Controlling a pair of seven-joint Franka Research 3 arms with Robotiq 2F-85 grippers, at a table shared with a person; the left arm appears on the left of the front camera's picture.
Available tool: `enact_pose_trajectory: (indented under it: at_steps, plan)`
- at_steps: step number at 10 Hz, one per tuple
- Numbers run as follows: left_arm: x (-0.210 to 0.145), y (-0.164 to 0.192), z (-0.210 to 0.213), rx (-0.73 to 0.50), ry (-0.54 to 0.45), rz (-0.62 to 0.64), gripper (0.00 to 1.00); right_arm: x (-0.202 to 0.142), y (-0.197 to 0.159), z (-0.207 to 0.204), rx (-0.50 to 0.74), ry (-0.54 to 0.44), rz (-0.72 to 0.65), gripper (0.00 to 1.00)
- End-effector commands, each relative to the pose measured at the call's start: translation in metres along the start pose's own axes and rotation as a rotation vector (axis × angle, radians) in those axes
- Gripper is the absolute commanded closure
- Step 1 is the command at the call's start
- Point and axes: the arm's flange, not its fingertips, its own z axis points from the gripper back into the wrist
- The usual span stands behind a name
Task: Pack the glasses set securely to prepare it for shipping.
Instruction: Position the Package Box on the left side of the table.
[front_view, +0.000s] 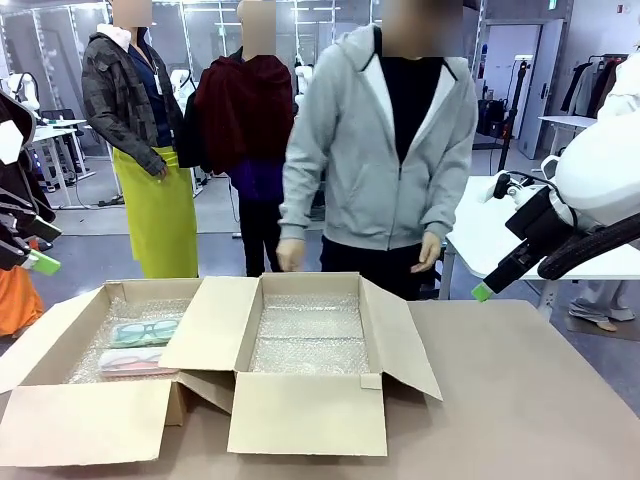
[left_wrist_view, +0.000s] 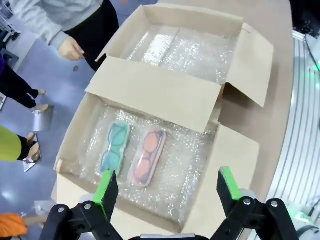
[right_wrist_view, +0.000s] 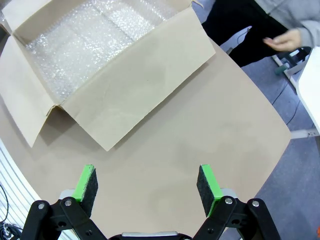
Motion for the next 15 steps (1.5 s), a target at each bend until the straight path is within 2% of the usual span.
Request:
enact_pose_trajectory:
  at_steps: [1, 15]
  plan:
    - [0.0033, -0.0003, 0.0038, 0.019, 0.018, 0.010, 0.00, 0.0020, 0.0009, 0.0007, 0.000, 0.014, -0.009, 0.00]
    - [0.0033, -0.0003, 0.0038, 0.019, 0.018, 0.010, 0.00, 0.0020, 0.0009, 0.0007, 0.000, 0.014, -0.009, 0.00]
